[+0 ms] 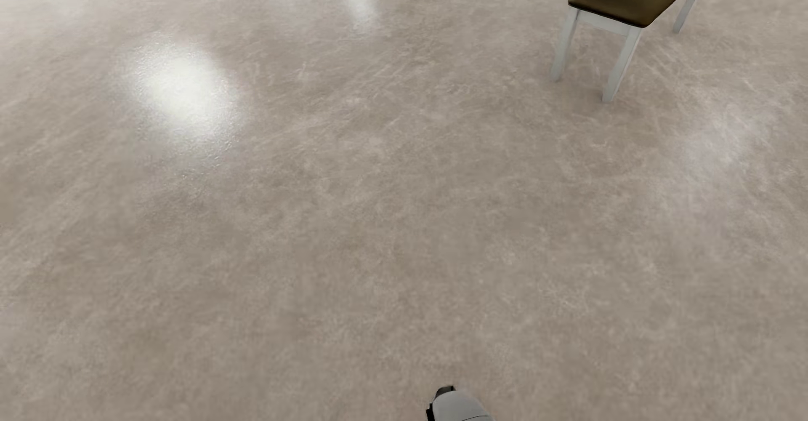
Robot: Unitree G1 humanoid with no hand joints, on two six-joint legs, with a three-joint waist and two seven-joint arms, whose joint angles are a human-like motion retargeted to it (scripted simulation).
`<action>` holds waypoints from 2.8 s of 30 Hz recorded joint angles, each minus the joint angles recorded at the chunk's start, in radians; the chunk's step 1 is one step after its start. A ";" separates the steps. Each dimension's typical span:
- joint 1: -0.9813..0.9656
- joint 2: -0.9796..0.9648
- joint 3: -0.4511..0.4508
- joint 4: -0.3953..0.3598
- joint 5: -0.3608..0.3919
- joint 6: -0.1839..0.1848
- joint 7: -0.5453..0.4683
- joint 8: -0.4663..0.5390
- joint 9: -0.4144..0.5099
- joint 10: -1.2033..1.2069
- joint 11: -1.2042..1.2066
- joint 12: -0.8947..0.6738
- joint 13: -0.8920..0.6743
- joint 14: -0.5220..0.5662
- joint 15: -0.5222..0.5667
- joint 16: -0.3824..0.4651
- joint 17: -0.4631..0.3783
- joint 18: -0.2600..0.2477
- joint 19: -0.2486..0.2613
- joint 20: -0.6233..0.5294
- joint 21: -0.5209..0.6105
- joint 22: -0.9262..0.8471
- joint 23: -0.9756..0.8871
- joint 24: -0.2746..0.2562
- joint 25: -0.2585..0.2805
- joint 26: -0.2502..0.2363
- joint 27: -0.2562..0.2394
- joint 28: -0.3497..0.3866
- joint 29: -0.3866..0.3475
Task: Go to dark yellow shelves
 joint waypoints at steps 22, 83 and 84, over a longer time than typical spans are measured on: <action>-0.211 0.254 0.182 -0.143 -0.047 -0.085 0.000 0.000 0.003 -0.275 0.340 0.093 -0.025 -0.282 -0.086 0.007 0.034 0.000 0.000 0.011 -0.099 -0.025 -0.024 0.000 0.000 0.000 0.000 0.000 0.000; -0.143 0.259 0.129 -0.091 -0.020 -0.053 0.000 0.000 0.023 -0.321 0.162 0.135 0.008 -0.240 -0.028 0.012 0.028 0.000 0.000 0.071 -0.168 -0.113 0.014 0.000 0.000 0.000 0.000 0.000 0.000; -0.085 0.205 0.084 -0.084 -0.038 -0.058 0.000 0.000 0.016 -0.345 -0.052 0.094 0.041 -0.259 -0.079 0.021 0.026 0.000 0.000 0.076 -0.158 -0.188 0.043 0.000 0.000 0.000 0.000 0.000 0.000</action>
